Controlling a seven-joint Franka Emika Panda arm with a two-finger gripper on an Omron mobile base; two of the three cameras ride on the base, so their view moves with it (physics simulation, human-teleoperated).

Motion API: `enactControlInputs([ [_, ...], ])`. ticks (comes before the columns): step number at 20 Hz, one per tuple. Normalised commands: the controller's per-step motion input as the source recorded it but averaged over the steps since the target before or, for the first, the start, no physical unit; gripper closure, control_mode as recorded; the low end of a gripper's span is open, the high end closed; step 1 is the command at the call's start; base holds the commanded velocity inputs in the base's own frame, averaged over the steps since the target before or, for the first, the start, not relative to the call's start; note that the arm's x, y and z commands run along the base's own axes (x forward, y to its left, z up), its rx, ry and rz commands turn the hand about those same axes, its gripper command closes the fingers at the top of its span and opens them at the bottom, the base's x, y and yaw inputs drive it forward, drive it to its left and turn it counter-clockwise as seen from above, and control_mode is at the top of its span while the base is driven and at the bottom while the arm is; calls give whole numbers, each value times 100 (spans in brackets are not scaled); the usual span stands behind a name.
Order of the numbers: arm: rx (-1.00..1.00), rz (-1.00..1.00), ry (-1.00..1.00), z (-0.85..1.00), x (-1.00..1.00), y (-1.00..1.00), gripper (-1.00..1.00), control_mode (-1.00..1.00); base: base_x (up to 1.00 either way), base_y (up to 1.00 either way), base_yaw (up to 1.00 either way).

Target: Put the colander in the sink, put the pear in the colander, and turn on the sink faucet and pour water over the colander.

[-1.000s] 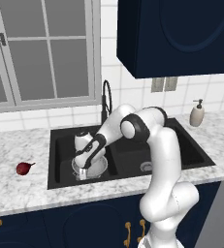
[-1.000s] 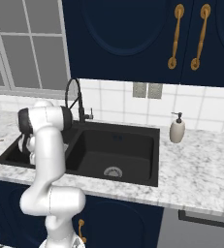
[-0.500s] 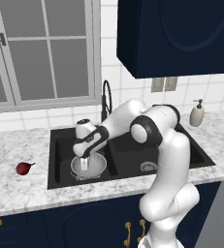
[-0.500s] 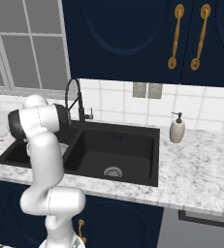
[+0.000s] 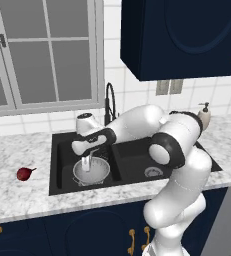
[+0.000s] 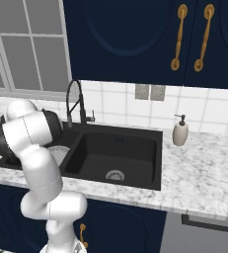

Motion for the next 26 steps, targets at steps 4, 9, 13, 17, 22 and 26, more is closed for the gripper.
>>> enactControlInputs([
  [4,0,0,-4,56,-47,28,-100,-100,0,0,0],
  [9,0,0,-2,37,-45,33,-100,-100,0,0,0],
  [13,1,0,0,24,-19,35,-100,-100,0,0,0],
  [17,0,0,0,16,-14,47,-100,-100,0,0,0],
  [22,0,1,0,8,-1,57,-100,-100,0,0,0],
  [26,0,0,0,1,0,51,-100,-100,0,0,0],
])
